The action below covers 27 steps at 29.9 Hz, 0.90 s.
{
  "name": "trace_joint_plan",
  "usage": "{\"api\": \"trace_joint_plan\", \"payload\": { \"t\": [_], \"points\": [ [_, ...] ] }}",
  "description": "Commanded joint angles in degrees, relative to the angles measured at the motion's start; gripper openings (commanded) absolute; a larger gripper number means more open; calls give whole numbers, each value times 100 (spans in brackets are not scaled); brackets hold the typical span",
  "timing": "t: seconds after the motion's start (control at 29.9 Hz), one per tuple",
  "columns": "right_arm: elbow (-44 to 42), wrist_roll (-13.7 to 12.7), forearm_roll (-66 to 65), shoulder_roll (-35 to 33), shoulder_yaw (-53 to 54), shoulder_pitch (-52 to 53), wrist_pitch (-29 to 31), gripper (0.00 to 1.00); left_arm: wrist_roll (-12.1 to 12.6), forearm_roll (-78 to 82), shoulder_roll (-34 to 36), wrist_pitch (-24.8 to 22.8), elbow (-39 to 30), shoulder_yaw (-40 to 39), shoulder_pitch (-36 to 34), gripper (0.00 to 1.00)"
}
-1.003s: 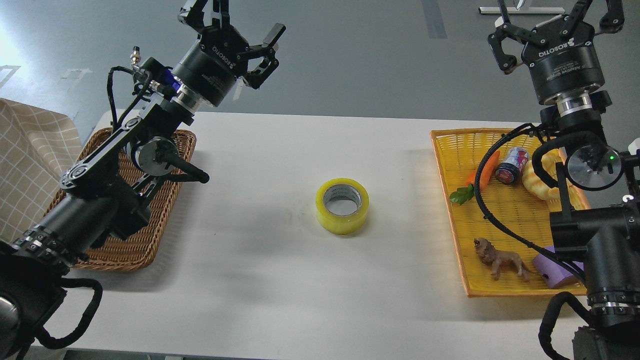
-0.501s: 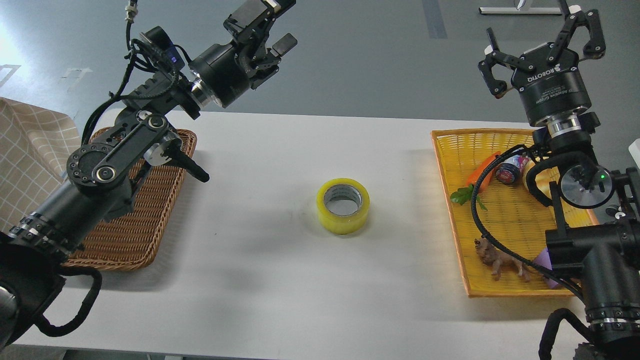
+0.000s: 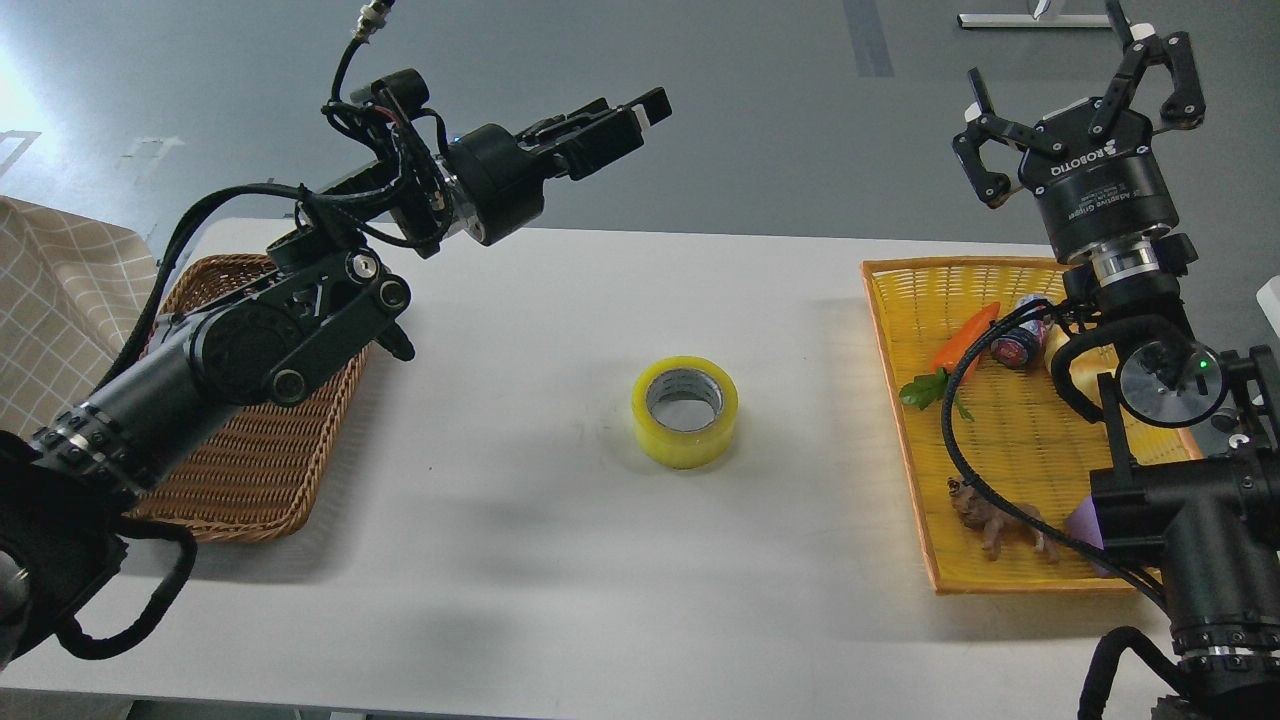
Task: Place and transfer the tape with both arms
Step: 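Swing the left gripper out toward the tape roll on the table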
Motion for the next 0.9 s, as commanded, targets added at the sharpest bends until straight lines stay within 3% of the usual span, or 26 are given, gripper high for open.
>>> {"api": "trace_joint_plan", "payload": {
  "t": [0.0, 0.23, 0.87],
  "points": [
    [0, 0, 0, 0, -8, -16, 2, 100, 10, 369, 218, 14, 2, 516, -189, 98],
    [0, 0, 0, 0, -8, -51, 2, 100, 80, 440, 323, 14, 2, 1114, -707, 98],
    [-26, 0, -9, 0, -78, -68, 2, 100, 484, 589, 508, -12, 28, 2160, -831, 98]
  ]
}}
